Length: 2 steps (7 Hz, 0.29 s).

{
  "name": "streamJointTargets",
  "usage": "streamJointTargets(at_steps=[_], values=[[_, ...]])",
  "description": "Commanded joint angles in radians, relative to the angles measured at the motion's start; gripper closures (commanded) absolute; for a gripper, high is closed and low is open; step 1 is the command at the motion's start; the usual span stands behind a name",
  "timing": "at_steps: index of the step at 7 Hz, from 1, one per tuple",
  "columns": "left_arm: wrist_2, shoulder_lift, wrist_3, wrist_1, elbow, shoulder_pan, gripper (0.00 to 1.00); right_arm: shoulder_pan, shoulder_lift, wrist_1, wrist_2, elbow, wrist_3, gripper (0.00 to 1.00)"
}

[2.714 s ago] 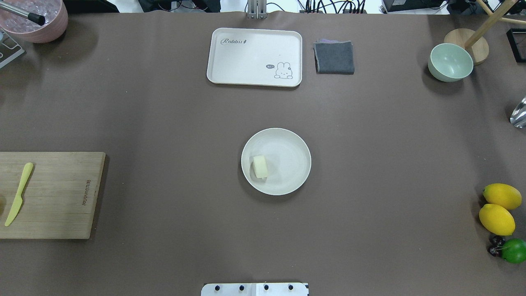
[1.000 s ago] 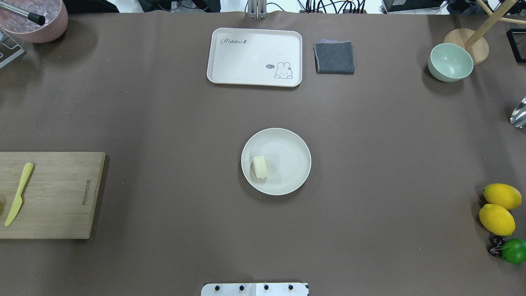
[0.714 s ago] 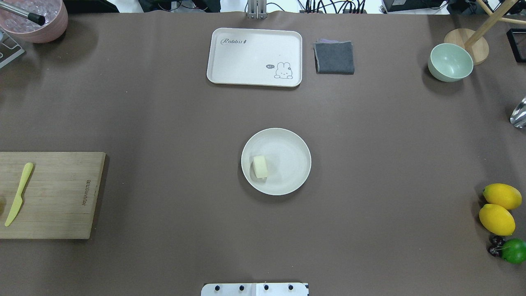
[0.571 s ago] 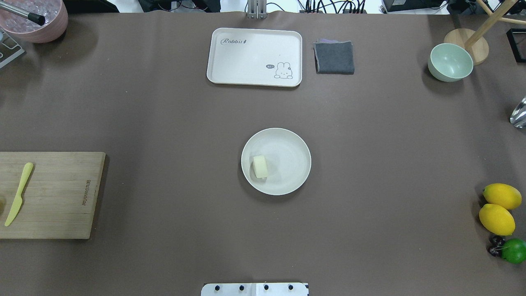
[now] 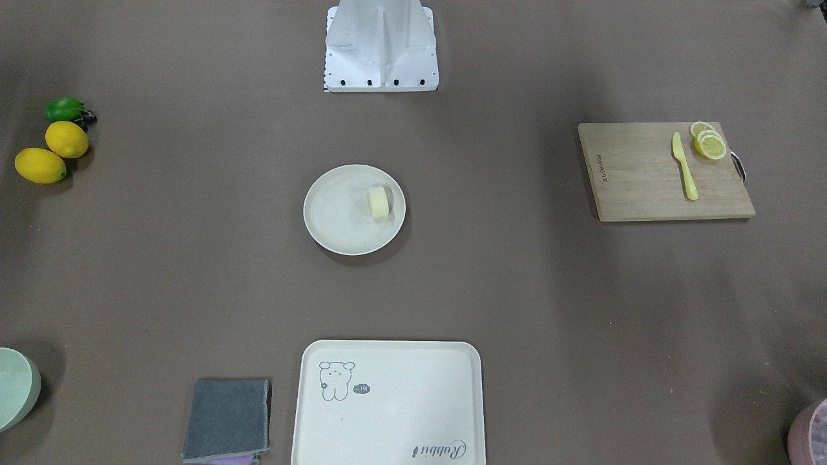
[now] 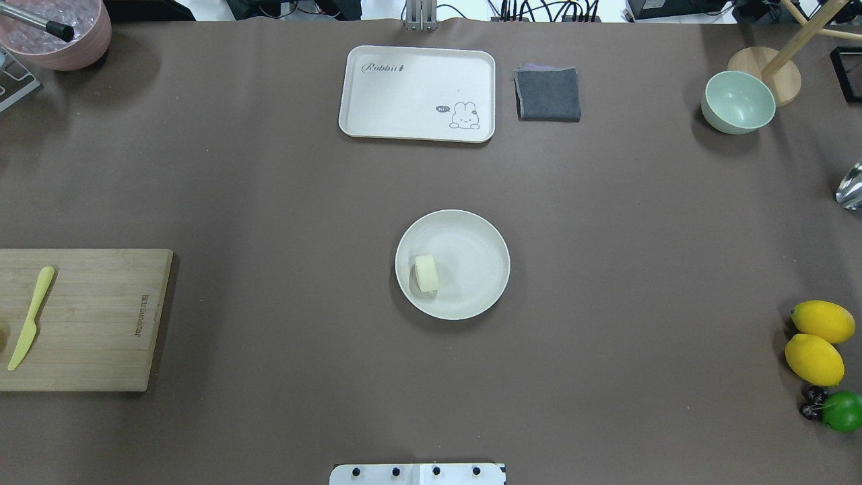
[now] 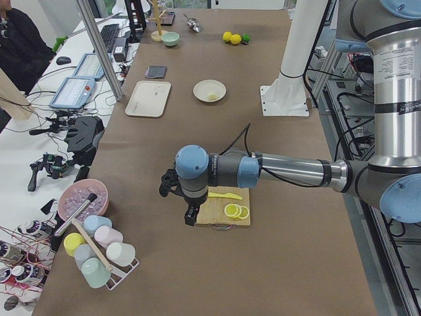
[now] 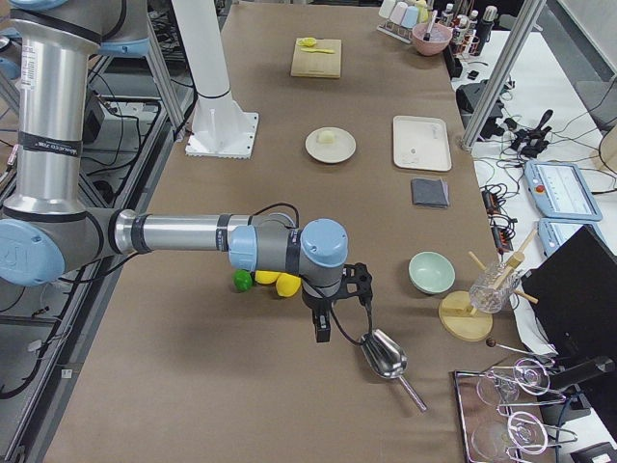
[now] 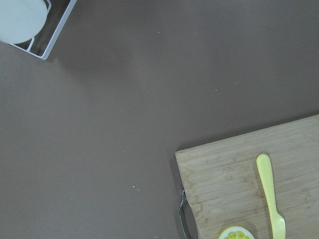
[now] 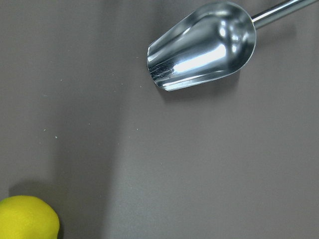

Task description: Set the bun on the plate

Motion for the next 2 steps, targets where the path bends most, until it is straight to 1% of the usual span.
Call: streamJointTargets(at_steps=[1, 2], values=[[0.005, 0.011, 0.002, 0.001, -0.020, 0.001, 0.02, 0.000, -0.014, 0.045, 0.034, -0.023, 0.000, 0.00], [-0.001, 0.014, 0.003, -0.003, -0.047, -0.002, 0.02, 0.000, -0.016, 0.045, 0.042, -0.014, 0.000, 0.00]])
